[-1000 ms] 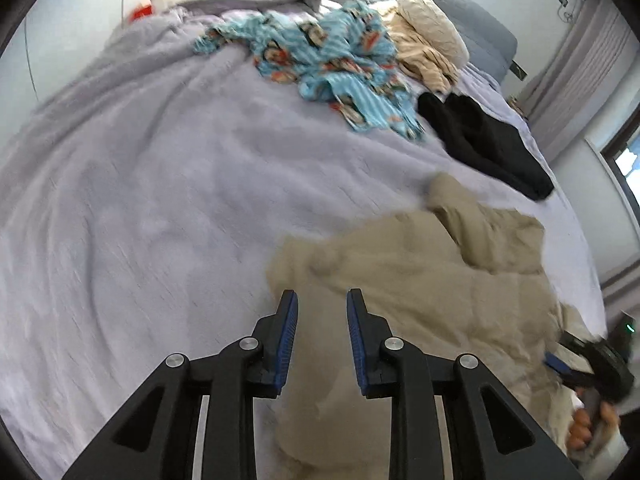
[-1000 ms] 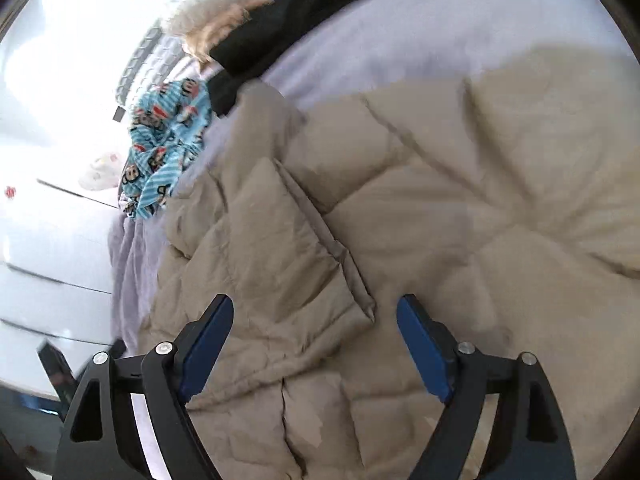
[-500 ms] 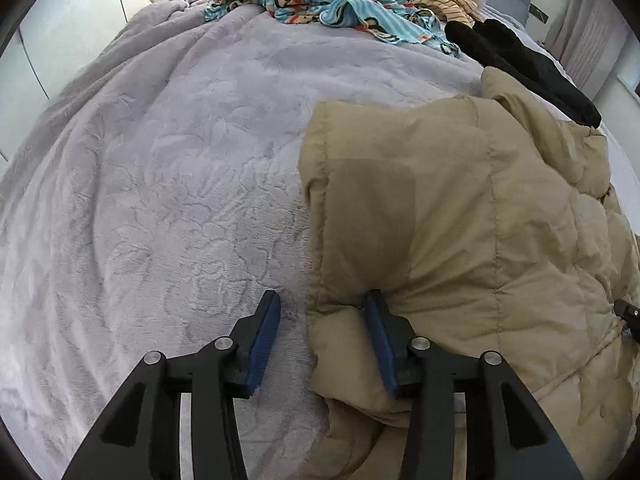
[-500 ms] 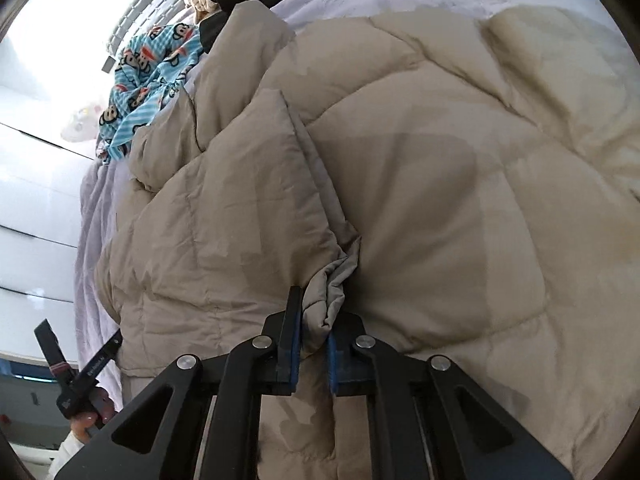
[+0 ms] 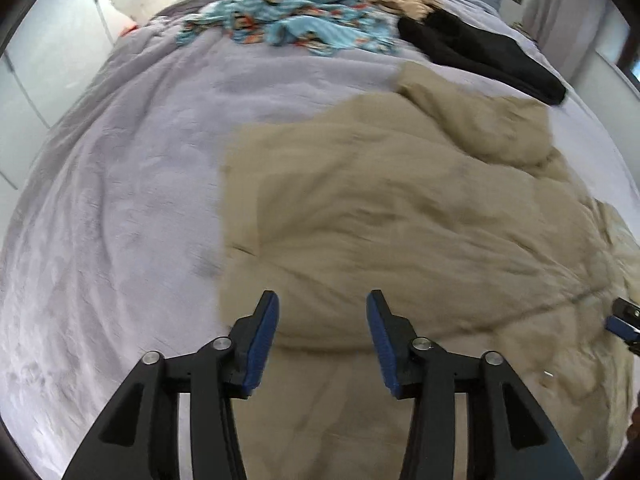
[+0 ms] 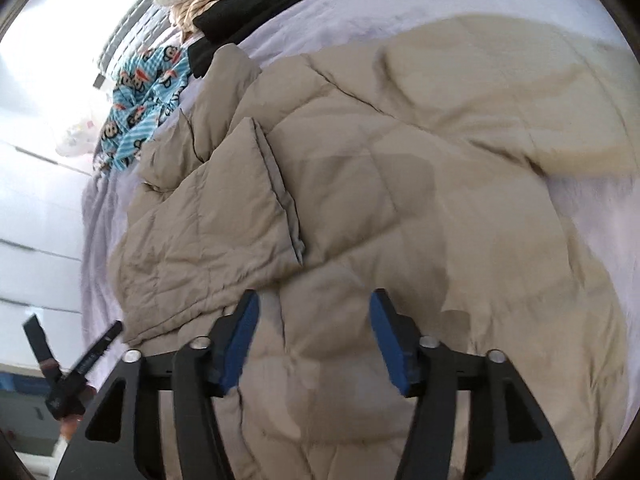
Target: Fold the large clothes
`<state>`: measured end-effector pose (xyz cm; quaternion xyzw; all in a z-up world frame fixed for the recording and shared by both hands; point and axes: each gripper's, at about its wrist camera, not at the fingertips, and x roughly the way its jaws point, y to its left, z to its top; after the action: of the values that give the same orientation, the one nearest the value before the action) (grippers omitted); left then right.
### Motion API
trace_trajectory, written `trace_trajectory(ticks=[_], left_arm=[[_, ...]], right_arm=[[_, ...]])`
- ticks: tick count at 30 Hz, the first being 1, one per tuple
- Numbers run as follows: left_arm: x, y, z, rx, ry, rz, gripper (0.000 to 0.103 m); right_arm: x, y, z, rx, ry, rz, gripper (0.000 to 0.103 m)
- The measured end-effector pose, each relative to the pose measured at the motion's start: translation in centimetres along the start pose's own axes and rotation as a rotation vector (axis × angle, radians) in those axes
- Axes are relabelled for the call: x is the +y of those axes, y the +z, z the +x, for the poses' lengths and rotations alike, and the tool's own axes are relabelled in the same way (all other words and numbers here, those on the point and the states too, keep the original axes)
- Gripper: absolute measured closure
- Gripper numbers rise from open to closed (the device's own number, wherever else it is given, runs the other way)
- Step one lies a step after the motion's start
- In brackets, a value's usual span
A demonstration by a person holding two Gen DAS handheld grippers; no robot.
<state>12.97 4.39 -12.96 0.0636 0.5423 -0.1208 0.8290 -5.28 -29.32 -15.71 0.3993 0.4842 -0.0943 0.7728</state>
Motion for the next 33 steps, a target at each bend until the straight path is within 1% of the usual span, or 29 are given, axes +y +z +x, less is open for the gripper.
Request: trace_trajectory(ticks=[1,2,4,6,10,11,12,14,16,21,24,27,28,29,33], left_arm=[[-0.9,-0.4,-0.3,0.002,-0.01,0.006,0.016],[-1.9,-0.7,-0.7,-0.011,-0.015,0.013,0.013],[-3.9,-1.1,-1.3,-0.029,-0.023,0.044,0.013],[-5.8,-1.3,-1.3,-0.015,-0.03,0.07,0.013],[-9.0,-1.7,-1.1,0.013,-0.063,0.089,0.013],[-10.0,-1.9,-1.2,0.015,-0.068,0.097,0.01],[-10.8,-1.9,-1.2,0.016,-0.068,0.103,0.0],[-12.5,-2.0,-1.5,0.006,-0.075,0.116,0.0],[-14.1,-2.2,-1.4,0.018,-0.078,0.134,0.0],[-17.8,-2.4,-0.6,0.064,-0.085,0.154,0.0],[-19.6,-2.6,-0.4,0.074,-0.08,0.142,0.0],[-21.2,-2.8,-0.2,0.085,-0.059,0.152,0.0],[-21.5,-2.8,-0.1,0.093,-0.061,0.154,0.0],[-22.0,-2.8,0.0,0.102,-0.075,0.16,0.0],[-23.2,-2.7,-0.4,0.083,-0.082,0.161,0.0]], right_arm=[[-0.6,-0.3,-0.4,0.002,0.015,0.016,0.03],[-1.0,-0.5,-0.7,0.001,0.026,0.027,0.026],[-1.7,-0.9,-1.5,-0.006,0.035,0.036,0.023],[-2.7,-1.2,-2.3,-0.012,0.044,0.046,0.023],[-5.2,-1.1,-4.1,-0.039,0.053,0.086,0.018],[-6.0,-0.9,-4.7,-0.049,0.052,0.097,0.015],[-7.0,-0.7,-5.3,-0.064,0.052,0.113,0.013],[-8.7,-0.3,-6.3,-0.093,0.055,0.145,0.003],[-10.9,0.1,-7.7,-0.125,0.057,0.183,0.0],[-16.1,1.1,-10.3,-0.188,0.029,0.239,0.0],[-19.3,1.6,-11.9,-0.254,0.052,0.319,0.0],[-23.0,3.4,-13.2,-0.257,0.015,0.388,0.0],[-23.9,3.8,-13.5,-0.26,0.017,0.404,0.0],[-25.0,4.4,-13.8,-0.269,0.035,0.428,0.0],[-29.7,6.7,-14.6,-0.324,0.129,0.555,0.0]])
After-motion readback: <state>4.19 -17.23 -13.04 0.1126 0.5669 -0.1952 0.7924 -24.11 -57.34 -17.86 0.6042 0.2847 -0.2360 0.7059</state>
